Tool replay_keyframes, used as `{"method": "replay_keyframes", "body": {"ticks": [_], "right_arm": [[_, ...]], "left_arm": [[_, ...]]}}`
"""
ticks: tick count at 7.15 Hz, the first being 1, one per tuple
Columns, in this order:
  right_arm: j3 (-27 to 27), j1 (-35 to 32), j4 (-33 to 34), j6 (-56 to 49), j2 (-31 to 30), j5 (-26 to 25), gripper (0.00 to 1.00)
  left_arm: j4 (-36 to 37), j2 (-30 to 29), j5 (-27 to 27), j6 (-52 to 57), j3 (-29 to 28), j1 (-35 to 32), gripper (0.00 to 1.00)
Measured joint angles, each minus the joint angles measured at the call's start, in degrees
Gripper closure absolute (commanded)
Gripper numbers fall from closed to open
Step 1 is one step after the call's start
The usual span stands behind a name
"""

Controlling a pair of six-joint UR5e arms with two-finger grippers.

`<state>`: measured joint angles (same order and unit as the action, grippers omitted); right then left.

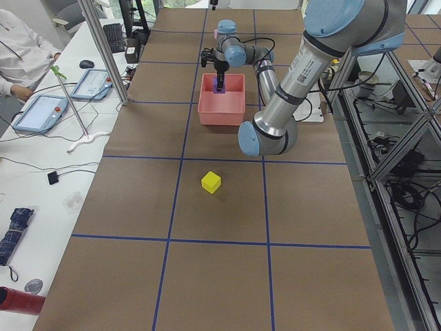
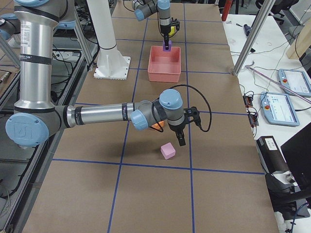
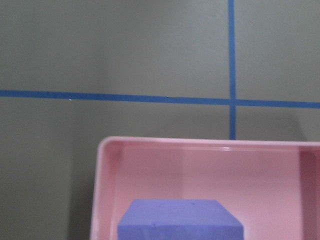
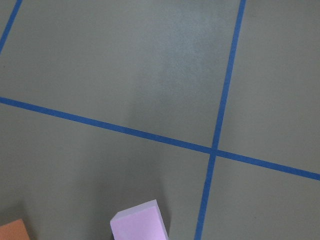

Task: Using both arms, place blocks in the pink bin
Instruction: 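Drop the purple cube into the pink bin while the right gripper reaches out, then grasp the orange cube with the right gripper while the left gripper moves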

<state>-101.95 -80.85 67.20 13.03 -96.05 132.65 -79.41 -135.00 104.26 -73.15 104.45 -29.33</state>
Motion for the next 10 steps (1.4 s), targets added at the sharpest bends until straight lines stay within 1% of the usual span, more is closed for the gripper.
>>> {"method": "replay_keyframes", "body": {"ticks": [1, 2, 3, 4, 5, 6, 7, 8, 10], "right_arm": [[-0.03, 2.32, -4.27, 1.66, -0.76, 0.11, 0.00], [-0.05, 3.83, -8.30, 2.27, -1.94, 1.53, 0.00], [0.02, 4.54, -12.87, 2.51, -3.60, 4.85, 0.00], [0.08, 5.34, -16.74, 2.54, -5.11, 7.27, 0.00], [0.03, 7.31, -19.17, 2.49, -6.21, 7.52, 0.00], [-0.16, 10.49, -20.16, 2.64, -6.68, 5.55, 0.00], [-0.43, 13.97, -20.45, 3.41, -6.87, 2.67, 0.00], [-1.15, 17.88, -20.51, 6.06, -6.90, -0.74, 0.00], [-3.28, 26.95, -20.49, 14.78, -6.66, -9.24, 0.00]], "left_arm": [[0.23, -0.72, -2.36, -0.87, -0.25, 2.28, 0.00], [0.37, -0.77, -3.65, -0.14, 0.73, 2.95, 0.00], [1.17, 0.43, -3.97, 3.22, 3.52, 2.29, 0.00], [2.60, 3.77, -3.74, 9.21, 7.38, 0.11, 0.00], [3.31, 8.36, -2.11, 16.58, 10.54, -3.90, 0.00], [3.28, 12.90, 1.04, 24.40, 12.15, -8.87, 0.00], [3.12, 15.83, 3.10, 29.64, 12.70, -12.45, 0.00], [3.01, 17.24, 3.97, 31.95, 12.89, -14.20, 0.00], [2.90, 17.94, 4.39, 32.69, 12.96, -15.03, 0.00]]}}
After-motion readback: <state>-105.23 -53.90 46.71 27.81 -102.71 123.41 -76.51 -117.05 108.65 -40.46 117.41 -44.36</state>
